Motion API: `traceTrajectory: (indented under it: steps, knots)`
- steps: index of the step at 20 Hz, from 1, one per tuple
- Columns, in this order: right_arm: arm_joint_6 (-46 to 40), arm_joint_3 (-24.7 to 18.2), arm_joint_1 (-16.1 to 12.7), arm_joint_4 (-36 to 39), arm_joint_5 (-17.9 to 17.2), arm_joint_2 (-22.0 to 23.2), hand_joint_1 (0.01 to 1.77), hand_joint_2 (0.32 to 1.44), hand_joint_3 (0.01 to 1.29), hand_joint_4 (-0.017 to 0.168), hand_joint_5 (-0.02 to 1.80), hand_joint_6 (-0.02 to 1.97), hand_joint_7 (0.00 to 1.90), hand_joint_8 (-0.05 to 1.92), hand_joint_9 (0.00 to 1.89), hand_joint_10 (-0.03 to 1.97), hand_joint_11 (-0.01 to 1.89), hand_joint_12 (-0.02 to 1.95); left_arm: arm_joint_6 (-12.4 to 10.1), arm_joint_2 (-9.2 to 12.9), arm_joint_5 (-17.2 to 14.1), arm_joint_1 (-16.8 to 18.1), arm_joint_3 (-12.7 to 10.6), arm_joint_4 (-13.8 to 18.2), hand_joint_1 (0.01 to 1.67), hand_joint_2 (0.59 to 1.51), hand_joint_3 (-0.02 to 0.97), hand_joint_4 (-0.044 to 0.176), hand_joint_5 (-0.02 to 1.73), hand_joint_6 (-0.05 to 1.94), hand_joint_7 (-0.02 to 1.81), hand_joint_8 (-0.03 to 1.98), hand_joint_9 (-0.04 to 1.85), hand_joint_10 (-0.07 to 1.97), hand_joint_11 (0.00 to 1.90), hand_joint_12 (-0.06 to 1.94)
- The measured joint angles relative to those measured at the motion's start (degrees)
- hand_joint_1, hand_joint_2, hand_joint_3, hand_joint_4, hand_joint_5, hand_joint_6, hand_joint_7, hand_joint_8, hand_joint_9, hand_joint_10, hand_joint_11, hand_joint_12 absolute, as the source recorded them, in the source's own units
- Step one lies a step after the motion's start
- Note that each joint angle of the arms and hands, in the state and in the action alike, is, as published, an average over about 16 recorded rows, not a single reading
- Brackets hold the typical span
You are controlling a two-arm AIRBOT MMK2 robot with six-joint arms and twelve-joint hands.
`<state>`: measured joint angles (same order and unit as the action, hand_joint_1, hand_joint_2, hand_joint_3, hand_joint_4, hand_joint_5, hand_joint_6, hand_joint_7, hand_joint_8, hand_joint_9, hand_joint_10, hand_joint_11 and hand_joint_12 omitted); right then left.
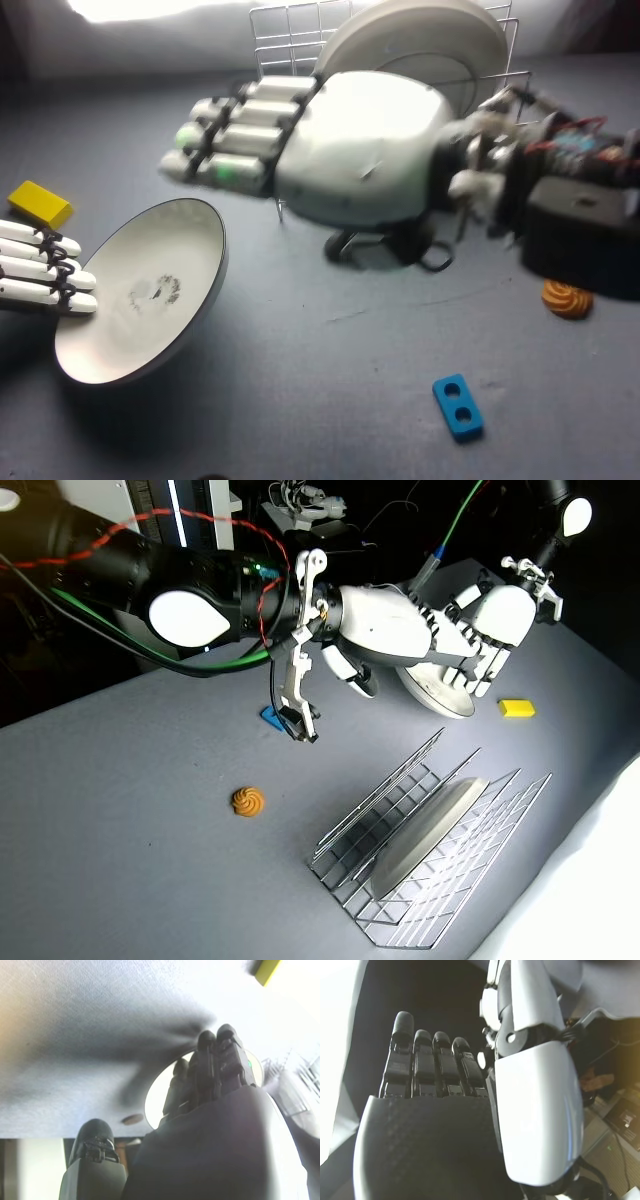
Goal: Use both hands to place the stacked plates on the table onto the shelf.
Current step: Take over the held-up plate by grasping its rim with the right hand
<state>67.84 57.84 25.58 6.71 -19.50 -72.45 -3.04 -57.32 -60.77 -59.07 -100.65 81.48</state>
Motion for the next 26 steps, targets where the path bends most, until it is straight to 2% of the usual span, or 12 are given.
traceTrajectory:
  steps: [6, 11, 21, 26]
  knots:
    - [5.1, 3.7, 2.5, -4.8, -0.3, -7.7, 1.3, 0.96, 0.01, 0.003, 0.04, 0.03, 0.02, 0.01, 0.02, 0.0, 0.01, 0.61, 0.0, 0.0, 0.0, -0.1, 0.0, 0.0, 0.02, 1.121, 0.015, -0.002, 0.07, -0.01, 0.01, -0.02, 0.09, 0.03, 0.02, 0.01]
    - [6.3, 8.0, 3.8, -6.0, -0.2, -13.7, 1.27, 0.96, 0.01, 0.003, 0.06, 0.03, 0.02, 0.01, 0.03, 0.0, 0.01, 0.6, -0.1, -0.1, 0.0, -0.1, 0.0, 0.0, 0.01, 1.121, 0.014, -0.002, 0.06, -0.01, 0.01, -0.02, 0.09, 0.03, 0.02, 0.04]
    - [7.5, 17.0, 5.7, -6.6, -0.7, -22.2, 1.19, 0.98, 0.01, 0.004, 0.07, 0.03, 0.02, 0.01, 0.03, 0.0, 0.01, 0.54, -0.1, -0.2, 0.0, 0.0, -0.1, 0.0, 0.01, 1.122, 0.014, -0.002, 0.06, -0.02, 0.01, -0.02, 0.09, 0.03, 0.02, 0.1]
    - [7.5, 20.6, 6.3, -6.6, -1.5, -24.6, 1.11, 1.02, 0.01, 0.004, 0.16, 0.03, 0.14, 0.01, 0.15, 0.03, 0.03, 0.75, -0.1, -0.3, -0.1, 0.1, -0.2, 0.2, 0.02, 1.122, 0.015, -0.003, 0.06, -0.02, 0.01, -0.02, 0.09, 0.03, 0.02, 0.11]
